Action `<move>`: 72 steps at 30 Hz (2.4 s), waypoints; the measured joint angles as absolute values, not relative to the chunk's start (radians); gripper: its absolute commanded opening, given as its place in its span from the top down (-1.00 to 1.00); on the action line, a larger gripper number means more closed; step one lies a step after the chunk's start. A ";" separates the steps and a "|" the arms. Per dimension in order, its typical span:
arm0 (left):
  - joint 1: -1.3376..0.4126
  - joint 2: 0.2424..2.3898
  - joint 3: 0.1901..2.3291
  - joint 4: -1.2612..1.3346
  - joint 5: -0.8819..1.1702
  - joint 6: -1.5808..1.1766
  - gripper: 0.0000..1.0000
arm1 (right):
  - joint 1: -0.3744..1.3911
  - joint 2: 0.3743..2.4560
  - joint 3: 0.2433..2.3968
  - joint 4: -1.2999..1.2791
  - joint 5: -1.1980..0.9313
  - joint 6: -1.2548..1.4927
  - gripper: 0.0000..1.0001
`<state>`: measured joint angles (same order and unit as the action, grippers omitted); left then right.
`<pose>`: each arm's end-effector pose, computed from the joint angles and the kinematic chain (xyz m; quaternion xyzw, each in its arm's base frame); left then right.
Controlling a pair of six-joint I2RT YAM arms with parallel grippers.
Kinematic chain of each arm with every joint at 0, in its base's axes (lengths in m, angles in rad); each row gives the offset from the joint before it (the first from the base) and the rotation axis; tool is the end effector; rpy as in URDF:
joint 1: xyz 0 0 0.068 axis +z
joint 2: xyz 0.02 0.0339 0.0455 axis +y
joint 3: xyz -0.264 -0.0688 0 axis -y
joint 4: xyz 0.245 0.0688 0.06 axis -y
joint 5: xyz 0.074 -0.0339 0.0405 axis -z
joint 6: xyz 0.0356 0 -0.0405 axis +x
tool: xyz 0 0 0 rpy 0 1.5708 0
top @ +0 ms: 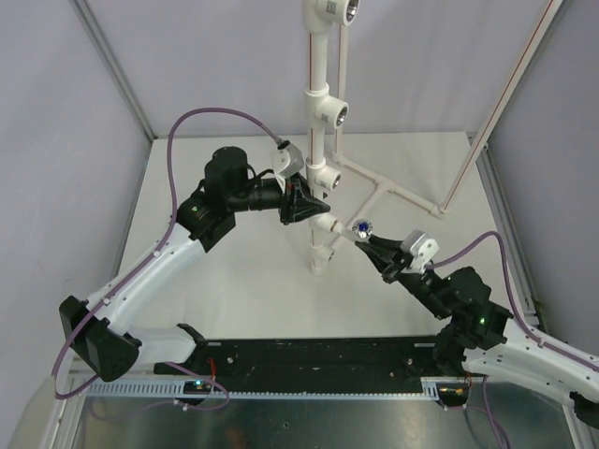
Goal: Install the water faucets
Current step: Screw the water faucet onto the adaptor.
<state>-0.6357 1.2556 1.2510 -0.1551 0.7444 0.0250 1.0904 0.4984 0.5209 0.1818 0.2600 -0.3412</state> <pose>0.2129 -0.1870 0.4074 0.4531 0.5943 -0.4456 0.4929 0.0718 0.1180 0.3272 -0.3349 0.5383 0.2052 0.7456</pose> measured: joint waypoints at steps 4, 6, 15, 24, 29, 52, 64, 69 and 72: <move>-0.632 1.254 1.251 -0.158 0.749 0.025 0.69 | 1.052 0.501 0.521 0.187 0.283 -0.036 1.00; -0.632 1.254 1.251 -0.158 0.749 0.025 0.69 | 1.039 0.504 0.521 0.185 0.290 0.080 1.00; -0.623 1.251 1.251 -0.164 0.747 0.026 0.69 | 0.954 0.533 0.521 0.152 0.295 0.639 1.00; -0.609 1.250 1.251 -0.166 0.732 0.027 0.69 | 0.846 0.579 0.522 0.077 0.189 1.293 1.00; -0.601 1.247 1.251 -0.170 0.718 0.027 0.69 | 0.832 0.598 0.507 0.059 0.146 1.647 0.47; -0.612 1.250 1.251 -0.163 0.712 0.026 0.68 | 0.776 0.306 0.612 -0.265 0.317 0.403 -0.99; -0.612 1.250 1.251 -0.163 0.712 0.026 0.68 | 0.778 0.236 0.545 -0.247 -0.057 -0.859 -0.99; -0.612 1.251 1.251 -0.163 0.712 0.026 0.68 | 0.798 0.291 0.538 -0.180 -0.196 -1.087 -0.99; -0.613 1.251 1.251 -0.162 0.712 0.027 0.68 | 0.832 0.358 0.538 -0.128 -0.230 -1.180 -0.99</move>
